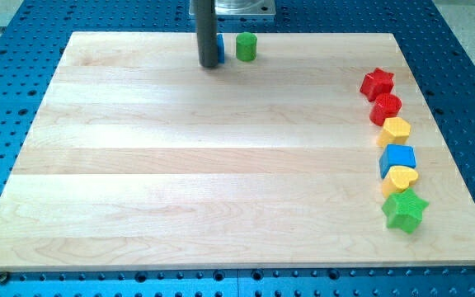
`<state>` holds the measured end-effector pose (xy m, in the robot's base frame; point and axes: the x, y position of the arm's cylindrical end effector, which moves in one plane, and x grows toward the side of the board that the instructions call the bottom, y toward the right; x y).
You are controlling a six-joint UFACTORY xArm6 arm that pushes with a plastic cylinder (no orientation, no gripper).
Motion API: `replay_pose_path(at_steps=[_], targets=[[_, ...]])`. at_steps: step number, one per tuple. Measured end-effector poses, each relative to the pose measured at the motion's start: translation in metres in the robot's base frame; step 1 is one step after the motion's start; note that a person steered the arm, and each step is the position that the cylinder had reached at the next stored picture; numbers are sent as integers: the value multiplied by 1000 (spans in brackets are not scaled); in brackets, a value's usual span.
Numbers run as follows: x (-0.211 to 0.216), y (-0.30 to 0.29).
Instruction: Put the green circle above the red star
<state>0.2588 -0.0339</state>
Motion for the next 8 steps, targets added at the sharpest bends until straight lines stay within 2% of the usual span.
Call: replay_pose_path(at_steps=[2, 3, 4, 6, 7, 8], targets=[[-24, -41], [-34, -25], [-36, -2], [-26, 114], [-32, 83], [0, 55]])
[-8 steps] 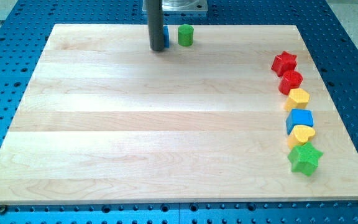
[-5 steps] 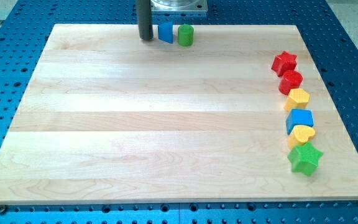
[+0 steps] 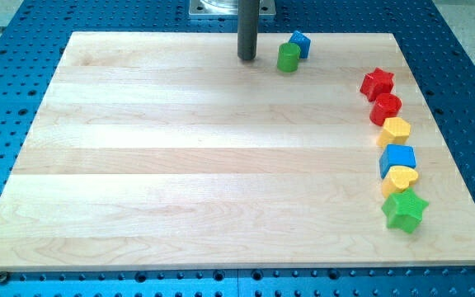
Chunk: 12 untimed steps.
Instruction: Put the green circle above the red star
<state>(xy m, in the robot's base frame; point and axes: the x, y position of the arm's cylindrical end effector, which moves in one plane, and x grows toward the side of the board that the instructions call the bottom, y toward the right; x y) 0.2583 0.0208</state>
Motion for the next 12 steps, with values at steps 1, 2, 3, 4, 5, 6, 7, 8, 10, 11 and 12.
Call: replay_pose_path(at_steps=[1, 2, 3, 4, 5, 6, 7, 8, 10, 11, 12], targets=[[0, 50], [0, 101], [0, 69], [10, 88], [10, 139], [10, 152], [10, 150], [10, 150], [29, 145], [31, 164], [31, 176]])
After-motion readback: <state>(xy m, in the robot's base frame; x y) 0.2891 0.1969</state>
